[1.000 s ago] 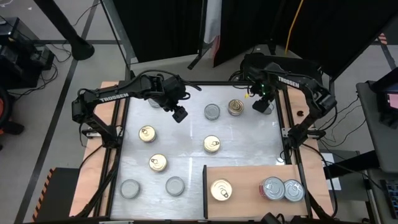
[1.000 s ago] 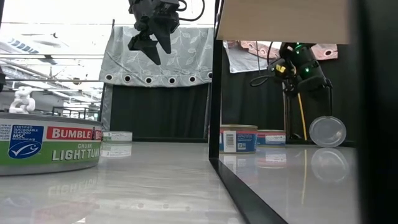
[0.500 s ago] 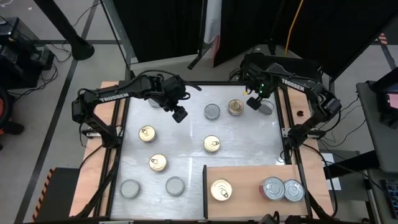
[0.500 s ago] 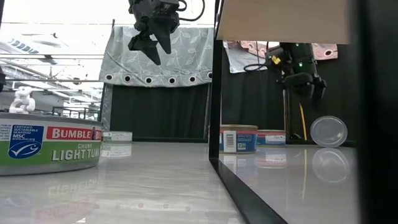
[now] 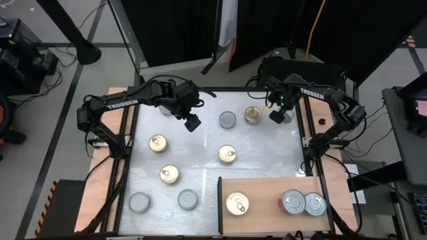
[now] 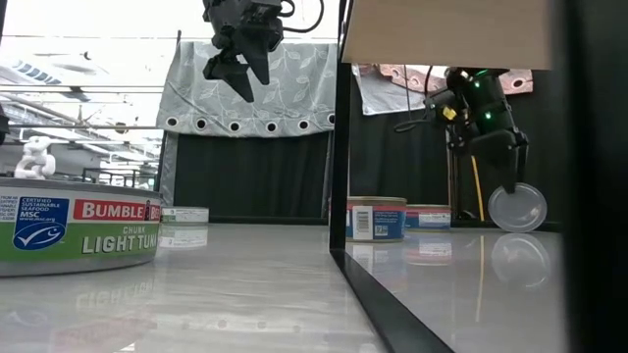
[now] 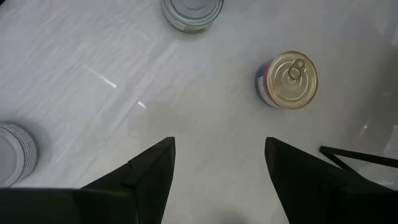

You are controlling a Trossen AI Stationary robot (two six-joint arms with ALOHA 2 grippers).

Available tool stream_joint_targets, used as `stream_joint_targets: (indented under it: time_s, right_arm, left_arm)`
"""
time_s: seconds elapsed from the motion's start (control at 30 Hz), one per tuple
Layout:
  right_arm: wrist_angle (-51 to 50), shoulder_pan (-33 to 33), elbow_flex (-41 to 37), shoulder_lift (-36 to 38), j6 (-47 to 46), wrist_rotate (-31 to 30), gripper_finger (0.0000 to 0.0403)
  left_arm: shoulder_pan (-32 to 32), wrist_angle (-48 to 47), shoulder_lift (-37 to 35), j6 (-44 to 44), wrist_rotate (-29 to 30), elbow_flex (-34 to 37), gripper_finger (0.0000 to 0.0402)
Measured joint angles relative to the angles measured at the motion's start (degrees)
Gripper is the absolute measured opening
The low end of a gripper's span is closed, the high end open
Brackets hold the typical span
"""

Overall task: Stack canned seafood by type on shelf
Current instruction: Put the green tuna can on the shelf

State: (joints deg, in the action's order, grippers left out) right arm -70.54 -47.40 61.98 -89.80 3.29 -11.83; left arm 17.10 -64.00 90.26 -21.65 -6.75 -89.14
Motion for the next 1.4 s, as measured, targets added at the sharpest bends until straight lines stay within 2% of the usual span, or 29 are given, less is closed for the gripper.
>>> stream_joint_targets:
  time_s: [0.47,0.57,0.63,0.73,1.0,1.23,1.3,1.4]
  right_arm:
    - [1.0,-0.7,0.0,-2.2,2.6,4.0,0.04]
    - [1.3,-0.7,0.0,-2.7,3.2,4.5,0.0387]
    - [1.3,-0.7,0.0,-2.7,3.2,4.4,0.0366]
    - [0.7,-0.7,0.0,-2.7,3.2,4.3,0.0311]
    - [-2.0,-0.5,0.0,-2.3,-0.4,1.5,0.0112]
    - [-8.9,1.2,2.6,4.6,-3.6,3.3,0.011]
    - [-11.4,1.9,4.9,8.0,-6.0,6.6,0.011]
    - [-13.7,4.1,8.9,15.1,-9.9,16.1,0.011]
  left_arm:
    - [0.0,0.0,0.0,0.0,-0.1,0.0,0.0248]
    - [0.0,0.0,0.0,0.0,-0.1,0.0,0.0248]
    - [0.0,0.0,0.0,-0.1,-0.1,0.0,0.0248]
    - [0.0,0.0,0.0,0.0,-0.1,0.0,0.0248]
    - [0.0,0.0,0.0,0.0,-0.1,0.0,0.0248]
    - [0.0,0.0,0.0,0.1,-0.1,0.0,0.0248]
    - [0.0,-0.1,0.0,0.3,-0.1,0.0,0.0248]
    - [-0.4,-0.2,0.0,-0.8,-0.1,0.0,0.0248]
